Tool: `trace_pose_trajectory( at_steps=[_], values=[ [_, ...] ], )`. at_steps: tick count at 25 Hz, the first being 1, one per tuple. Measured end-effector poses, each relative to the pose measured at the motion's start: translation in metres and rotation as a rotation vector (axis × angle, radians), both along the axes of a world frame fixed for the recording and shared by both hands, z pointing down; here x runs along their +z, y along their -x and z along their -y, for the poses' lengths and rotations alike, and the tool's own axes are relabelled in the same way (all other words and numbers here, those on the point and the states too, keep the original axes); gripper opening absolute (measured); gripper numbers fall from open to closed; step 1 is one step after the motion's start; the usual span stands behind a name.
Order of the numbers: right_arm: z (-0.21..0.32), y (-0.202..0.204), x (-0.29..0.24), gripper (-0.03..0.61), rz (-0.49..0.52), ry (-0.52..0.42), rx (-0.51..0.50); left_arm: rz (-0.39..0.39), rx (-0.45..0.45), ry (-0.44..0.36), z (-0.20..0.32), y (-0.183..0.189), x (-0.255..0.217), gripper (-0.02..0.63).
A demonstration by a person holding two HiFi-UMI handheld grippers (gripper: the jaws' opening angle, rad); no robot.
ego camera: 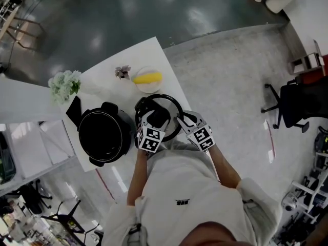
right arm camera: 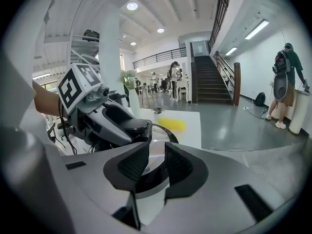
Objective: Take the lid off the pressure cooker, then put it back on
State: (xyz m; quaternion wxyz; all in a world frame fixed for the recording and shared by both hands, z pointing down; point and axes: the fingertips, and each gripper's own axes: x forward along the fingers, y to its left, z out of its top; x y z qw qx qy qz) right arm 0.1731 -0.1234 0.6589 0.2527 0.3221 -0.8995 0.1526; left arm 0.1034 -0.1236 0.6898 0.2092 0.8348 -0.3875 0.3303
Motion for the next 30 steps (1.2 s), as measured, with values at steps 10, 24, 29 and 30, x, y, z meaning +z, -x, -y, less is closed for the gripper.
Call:
trace_pose_trajectory(
  at_steps=[10, 24, 29, 30],
  values=[
    [-0.001, -0.002, 0.021, 0.101, -0.016, 0.007, -0.010, 0.012, -0.034, 0.012, -0.003, 0.001, 0.024, 0.287],
    [-0.007, -0.007, 0.041, 0.100, -0.042, 0.034, -0.001, 0.036, -0.049, -0.003, 0.000, -0.002, 0.045, 0.287],
    [-0.008, -0.007, 0.042, 0.100, -0.036, 0.025, 0.003, 0.055, -0.052, -0.015, -0.002, -0.002, 0.051, 0.288],
    [-0.009, -0.007, 0.042, 0.100, -0.036, 0.027, 0.004, 0.054, -0.053, -0.016, -0.003, -0.002, 0.051, 0.288]
  ],
)
